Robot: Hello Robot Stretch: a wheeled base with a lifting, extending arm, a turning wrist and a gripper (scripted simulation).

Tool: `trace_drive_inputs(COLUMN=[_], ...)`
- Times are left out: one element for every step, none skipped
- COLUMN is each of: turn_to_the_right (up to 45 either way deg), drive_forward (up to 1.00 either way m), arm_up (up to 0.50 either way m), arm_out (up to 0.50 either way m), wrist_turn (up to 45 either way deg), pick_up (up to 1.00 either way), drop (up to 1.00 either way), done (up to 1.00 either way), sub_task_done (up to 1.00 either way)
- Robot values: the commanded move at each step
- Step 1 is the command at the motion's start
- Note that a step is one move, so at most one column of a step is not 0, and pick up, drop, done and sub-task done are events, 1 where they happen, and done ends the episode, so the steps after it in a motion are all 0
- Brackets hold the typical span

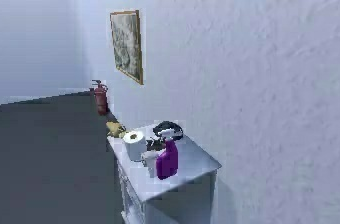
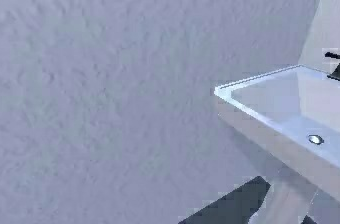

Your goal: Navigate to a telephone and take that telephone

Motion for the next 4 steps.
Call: trace_drive_inputs(turn_to_the_right=[-45.0,-12.0,0.0,-12.0], drive_forward=[0.00,0.00,1.00,0.00], arm_up=[0.00,0.00,0.00,0.00], arm_out=[0.00,0.00,0.00,0.00], wrist_turn=[0.0,0.0,0.0,0.0], pick_up=[0.00,0.00,0.00,0.00], drop=[0.00,0.00,0.00,0.00], done=[0.00,0.00,0.00,0.00], sub_task_done=[0.00,0.00,0.00,0.00])
